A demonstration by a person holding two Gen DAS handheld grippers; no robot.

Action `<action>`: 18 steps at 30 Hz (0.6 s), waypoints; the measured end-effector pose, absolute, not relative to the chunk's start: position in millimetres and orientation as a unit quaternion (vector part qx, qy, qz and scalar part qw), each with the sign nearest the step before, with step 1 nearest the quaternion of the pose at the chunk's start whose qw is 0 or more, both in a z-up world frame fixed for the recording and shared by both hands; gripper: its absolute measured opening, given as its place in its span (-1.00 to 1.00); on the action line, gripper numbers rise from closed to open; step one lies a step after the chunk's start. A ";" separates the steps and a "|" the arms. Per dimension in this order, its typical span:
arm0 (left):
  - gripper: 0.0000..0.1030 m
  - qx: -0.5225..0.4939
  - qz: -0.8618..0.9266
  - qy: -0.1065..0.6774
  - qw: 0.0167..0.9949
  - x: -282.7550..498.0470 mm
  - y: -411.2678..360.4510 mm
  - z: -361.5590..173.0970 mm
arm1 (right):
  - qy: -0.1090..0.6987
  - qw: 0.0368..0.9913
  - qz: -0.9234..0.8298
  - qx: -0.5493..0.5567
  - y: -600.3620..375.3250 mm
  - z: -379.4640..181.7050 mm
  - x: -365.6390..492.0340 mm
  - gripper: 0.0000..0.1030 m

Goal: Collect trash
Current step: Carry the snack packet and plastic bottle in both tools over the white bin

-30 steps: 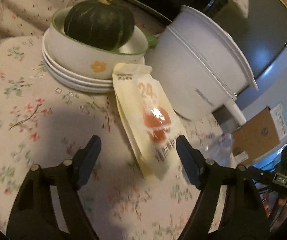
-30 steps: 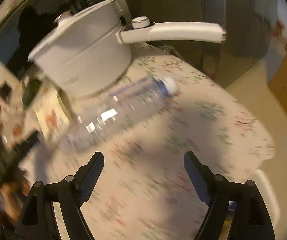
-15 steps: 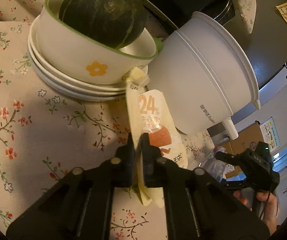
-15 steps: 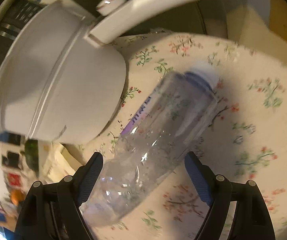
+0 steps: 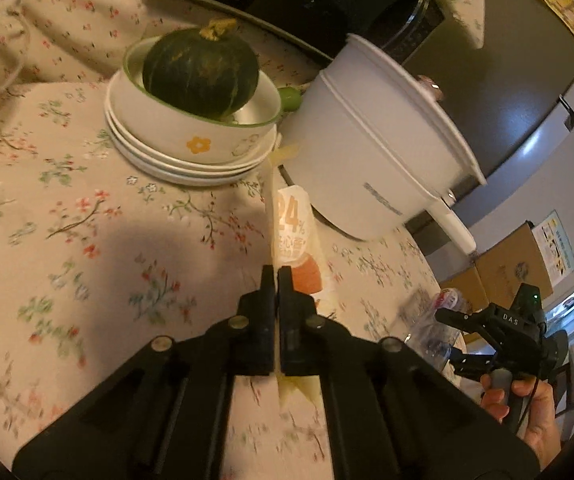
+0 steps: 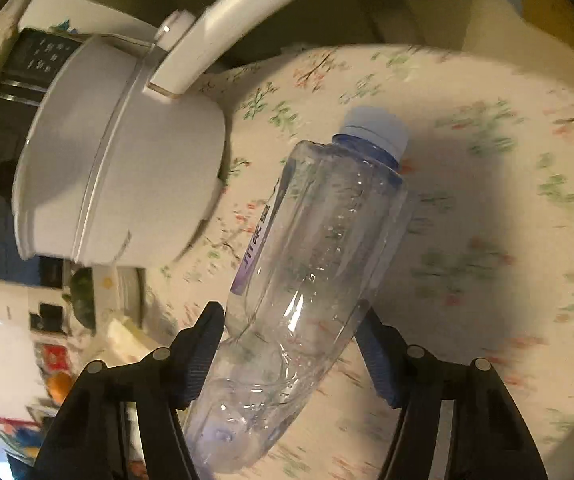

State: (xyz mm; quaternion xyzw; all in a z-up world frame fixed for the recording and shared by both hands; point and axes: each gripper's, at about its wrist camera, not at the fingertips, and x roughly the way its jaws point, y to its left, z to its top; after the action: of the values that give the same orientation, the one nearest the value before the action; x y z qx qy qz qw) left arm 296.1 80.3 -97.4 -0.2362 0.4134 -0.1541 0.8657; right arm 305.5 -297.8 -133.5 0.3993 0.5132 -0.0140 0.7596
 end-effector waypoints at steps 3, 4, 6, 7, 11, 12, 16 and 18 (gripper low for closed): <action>-0.98 -0.229 -0.154 0.412 0.868 274.1 78.6 -82.7 | 0.511 0.761 -0.009 0.400 -307.5 -123.6 280.6 0.29; -0.98 -0.225 -0.153 0.412 0.870 266.3 77.7 -77.2 | 0.510 0.763 -0.009 0.399 -310.4 -119.9 273.7 0.30; -0.98 -0.218 -0.154 0.410 0.872 253.3 76.6 -68.9 | 0.505 0.767 -0.006 0.395 -317.3 -109.6 257.2 0.29; -0.98 -0.213 -0.153 0.409 0.874 244.9 76.0 -63.9 | 0.504 0.771 -0.004 0.391 -319.9 -103.7 249.2 0.30; -0.99 -0.198 -0.156 0.410 0.877 217.5 67.5 -52.8 | 0.495 0.785 0.000 0.371 -329.1 -84.2 216.6 0.29; -0.99 -0.194 -0.157 0.410 0.877 210.3 62.7 -48.4 | 0.494 0.789 0.000 0.366 -330.9 -80.7 211.3 0.29; -0.99 -0.190 -0.166 0.406 0.878 183.8 56.4 -36.2 | 0.486 0.802 0.000 0.349 -343.3 -67.3 185.7 0.30; -0.99 -0.184 -0.171 0.406 0.879 171.9 50.3 -31.5 | 0.483 0.807 -0.002 0.339 -350.5 -63.0 171.6 0.30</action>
State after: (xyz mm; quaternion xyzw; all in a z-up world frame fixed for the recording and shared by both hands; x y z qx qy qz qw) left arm 171.9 50.3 -31.5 -0.1844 0.4056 -0.1710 0.8788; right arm 171.6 -350.5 -63.0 0.3386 0.4830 -0.0019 0.8075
